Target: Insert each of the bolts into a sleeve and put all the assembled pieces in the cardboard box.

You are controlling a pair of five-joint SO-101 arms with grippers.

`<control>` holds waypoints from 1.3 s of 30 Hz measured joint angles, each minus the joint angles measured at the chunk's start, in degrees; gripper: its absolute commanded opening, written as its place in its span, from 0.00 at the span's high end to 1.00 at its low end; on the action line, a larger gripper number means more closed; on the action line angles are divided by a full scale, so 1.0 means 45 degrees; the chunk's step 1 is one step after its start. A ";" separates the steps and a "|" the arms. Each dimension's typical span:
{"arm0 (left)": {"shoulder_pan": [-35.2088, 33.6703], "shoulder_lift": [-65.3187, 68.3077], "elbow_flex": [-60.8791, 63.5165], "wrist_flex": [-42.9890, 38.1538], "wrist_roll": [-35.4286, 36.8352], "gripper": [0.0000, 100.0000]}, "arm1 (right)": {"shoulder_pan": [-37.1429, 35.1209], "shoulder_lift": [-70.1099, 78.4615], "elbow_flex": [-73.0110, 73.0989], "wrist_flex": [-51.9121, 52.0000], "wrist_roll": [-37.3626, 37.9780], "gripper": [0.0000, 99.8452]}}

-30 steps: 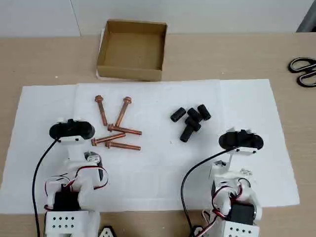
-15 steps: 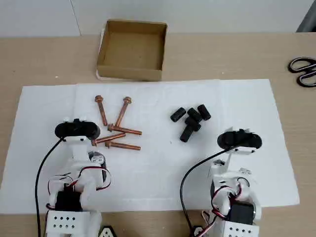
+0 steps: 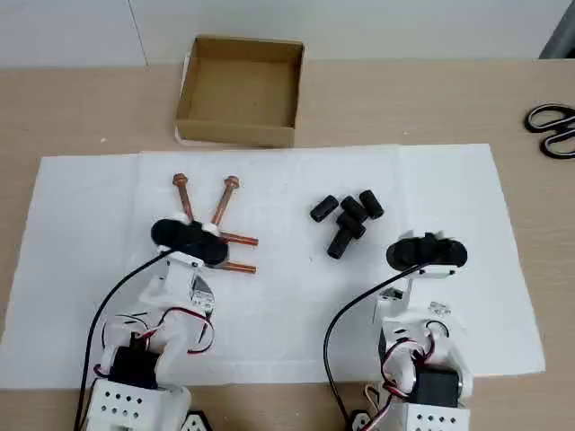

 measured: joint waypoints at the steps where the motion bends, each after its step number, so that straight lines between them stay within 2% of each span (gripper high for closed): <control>1: -0.0254 0.0000 -0.0215 -0.0254 0.0020 0.99 | 0.0000 0.0000 0.0000 0.0000 0.0000 1.00; 6: -0.0899 0.0000 -0.2540 -0.0059 0.0567 0.99 | 0.0000 0.0000 -0.0879 0.0215 0.0000 1.00; 16: -0.0860 0.0000 -0.6427 0.3223 0.0742 0.99 | 0.0000 0.0000 -0.2813 0.1153 0.0000 1.00; 20: -0.0879 0.0606 -0.8147 0.4317 0.1563 0.99 | 0.0000 0.0274 -0.3614 0.1153 0.0039 1.00; 27: -0.0879 0.4669 -1.2679 0.6056 0.3536 0.99 | 0.0000 0.4044 -0.6838 0.1153 -0.0098 1.00; 34: -0.0879 0.7326 -1.6254 0.6310 0.3751 0.99 | -0.0821 0.8381 -1.1096 0.1993 -0.0821 0.99; 39: -0.0879 0.8967 -1.7661 0.7502 0.3731 0.99 | -0.1641 1.0315 -1.2972 0.2950 -0.0821 0.99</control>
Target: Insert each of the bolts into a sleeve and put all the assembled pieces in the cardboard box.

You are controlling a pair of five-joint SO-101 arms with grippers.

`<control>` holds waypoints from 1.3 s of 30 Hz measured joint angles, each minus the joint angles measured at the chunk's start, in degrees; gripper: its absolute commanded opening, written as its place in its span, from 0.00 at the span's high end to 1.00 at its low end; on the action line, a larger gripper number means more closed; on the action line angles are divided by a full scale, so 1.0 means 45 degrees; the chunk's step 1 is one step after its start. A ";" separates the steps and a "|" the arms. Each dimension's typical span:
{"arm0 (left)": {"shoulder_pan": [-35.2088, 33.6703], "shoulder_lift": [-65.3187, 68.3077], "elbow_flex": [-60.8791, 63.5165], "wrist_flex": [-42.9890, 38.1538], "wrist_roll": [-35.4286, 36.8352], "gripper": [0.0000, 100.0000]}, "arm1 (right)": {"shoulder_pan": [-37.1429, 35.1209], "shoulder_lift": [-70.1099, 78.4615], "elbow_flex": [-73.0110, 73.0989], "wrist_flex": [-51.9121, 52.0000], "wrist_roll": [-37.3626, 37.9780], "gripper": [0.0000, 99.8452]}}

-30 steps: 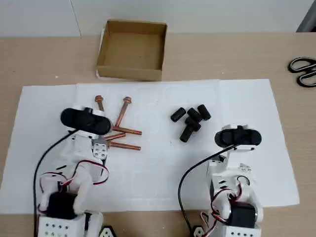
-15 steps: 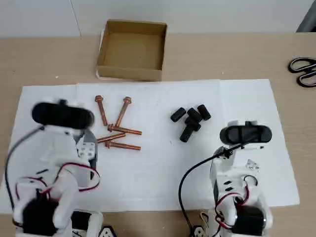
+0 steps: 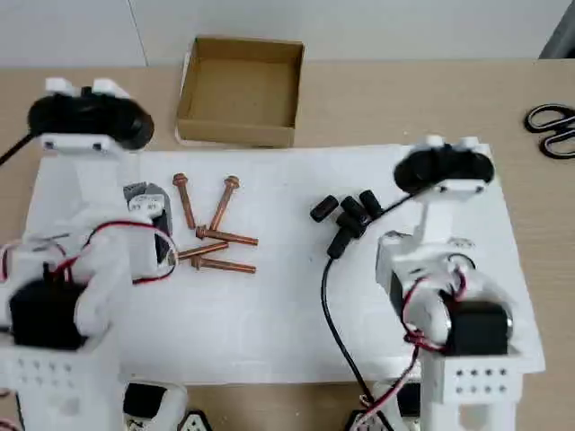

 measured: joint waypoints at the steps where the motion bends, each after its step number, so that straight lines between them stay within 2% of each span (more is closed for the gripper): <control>1: 0.0000 0.0274 -0.0215 0.0313 0.0000 0.99 | -0.0039 0.0313 -0.0274 0.0176 0.0059 0.99; 6: 0.0000 0.1348 -0.0703 0.1543 -0.0606 0.99 | -0.0117 0.1661 -0.1543 0.1074 0.1661 0.99; 10: 0.0000 0.1954 -0.0703 0.1739 -0.0938 0.99 | -0.0117 0.2696 -0.1856 0.1309 0.2852 0.99; 21: 0.0000 0.4298 -0.0703 0.1719 -0.0957 0.99 | 0.0000 0.6642 -0.2657 0.1309 0.3419 0.99; 31: -0.0020 0.4357 -0.0703 0.1719 -0.0977 0.99 | 0.0645 1.1311 -0.6642 0.1309 0.4786 0.99; 39: -0.0020 0.4357 -0.0703 0.1719 -0.1465 0.99 | 0.0430 1.2562 -0.7814 0.1309 0.6056 0.97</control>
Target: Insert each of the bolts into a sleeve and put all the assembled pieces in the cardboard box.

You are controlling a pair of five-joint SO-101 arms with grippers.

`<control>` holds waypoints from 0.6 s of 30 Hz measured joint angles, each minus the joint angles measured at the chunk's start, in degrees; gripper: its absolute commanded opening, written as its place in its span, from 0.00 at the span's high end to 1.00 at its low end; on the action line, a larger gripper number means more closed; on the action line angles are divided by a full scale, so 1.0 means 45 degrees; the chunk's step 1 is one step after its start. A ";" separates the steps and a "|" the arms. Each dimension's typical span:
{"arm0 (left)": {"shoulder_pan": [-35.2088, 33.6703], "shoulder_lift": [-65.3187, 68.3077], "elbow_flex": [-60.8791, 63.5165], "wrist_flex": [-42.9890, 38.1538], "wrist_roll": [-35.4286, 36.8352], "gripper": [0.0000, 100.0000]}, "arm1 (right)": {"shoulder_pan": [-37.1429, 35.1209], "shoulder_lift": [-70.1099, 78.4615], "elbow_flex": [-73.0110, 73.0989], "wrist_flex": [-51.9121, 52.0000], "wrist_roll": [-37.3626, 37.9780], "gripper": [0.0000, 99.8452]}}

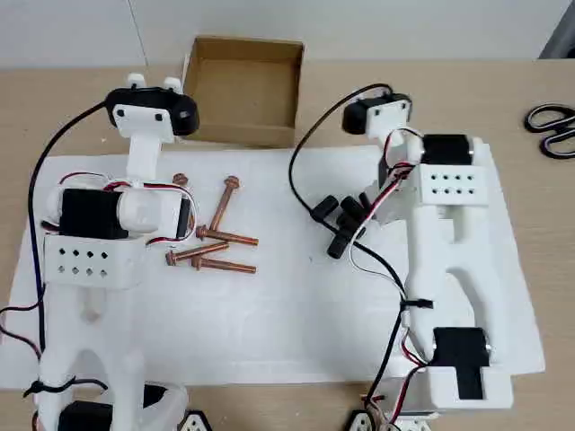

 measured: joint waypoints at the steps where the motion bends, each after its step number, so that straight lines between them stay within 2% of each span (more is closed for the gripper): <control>1: 0.0000 0.0000 0.0000 0.0000 -0.0195 0.99 | 0.0000 0.0156 0.0000 0.0000 0.0117 0.94; 4: 0.0000 0.0000 0.0000 0.0000 -0.0645 0.99 | 0.0059 0.0821 0.0000 0.0000 0.0410 0.87; 18: 0.0000 0.0000 0.0000 0.0000 -0.0703 0.99 | 0.0000 0.2051 0.0000 -0.1563 0.1250 0.87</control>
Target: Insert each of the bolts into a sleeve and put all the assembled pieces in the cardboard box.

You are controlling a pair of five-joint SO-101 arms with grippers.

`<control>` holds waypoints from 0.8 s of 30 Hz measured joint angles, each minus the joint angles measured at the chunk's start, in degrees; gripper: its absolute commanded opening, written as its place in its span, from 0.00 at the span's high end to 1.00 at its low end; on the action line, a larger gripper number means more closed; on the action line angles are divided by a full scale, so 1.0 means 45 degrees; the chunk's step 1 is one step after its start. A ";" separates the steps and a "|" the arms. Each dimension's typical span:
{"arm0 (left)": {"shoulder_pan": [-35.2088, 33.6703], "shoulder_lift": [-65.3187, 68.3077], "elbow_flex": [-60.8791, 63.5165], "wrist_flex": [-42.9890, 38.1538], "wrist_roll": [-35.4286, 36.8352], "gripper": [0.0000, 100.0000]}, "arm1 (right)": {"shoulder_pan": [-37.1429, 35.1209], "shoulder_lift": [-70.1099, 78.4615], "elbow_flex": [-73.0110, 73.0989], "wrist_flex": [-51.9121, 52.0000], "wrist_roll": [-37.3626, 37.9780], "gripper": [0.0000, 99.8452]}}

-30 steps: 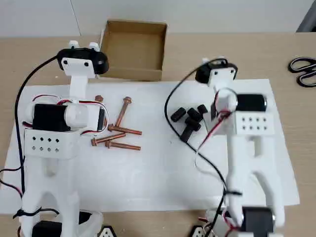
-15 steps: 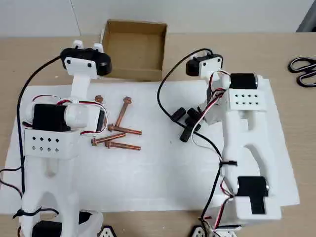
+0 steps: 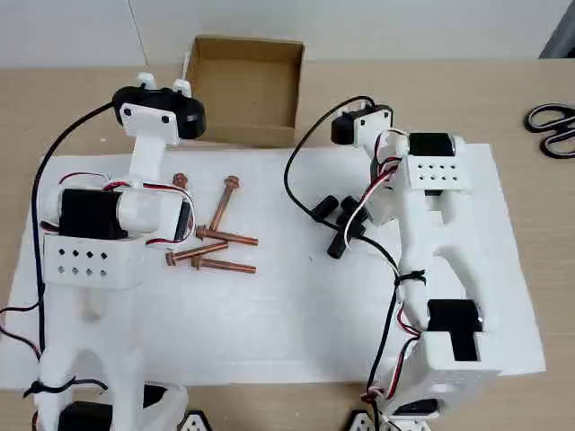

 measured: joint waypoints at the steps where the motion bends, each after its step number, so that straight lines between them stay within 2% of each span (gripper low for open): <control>1: 0.0000 0.0000 0.0000 0.0000 0.0000 0.99 | 0.0000 0.0000 0.0000 -0.0117 0.0137 0.87; 12: 0.0000 0.0000 0.0000 0.0000 -0.0078 0.99 | 0.0039 0.1055 -0.0078 -0.1407 0.1270 0.87; 24: 0.0000 0.0000 0.0000 0.0000 -0.0078 0.99 | 0.0000 0.2071 -0.0078 -0.2540 0.1368 0.87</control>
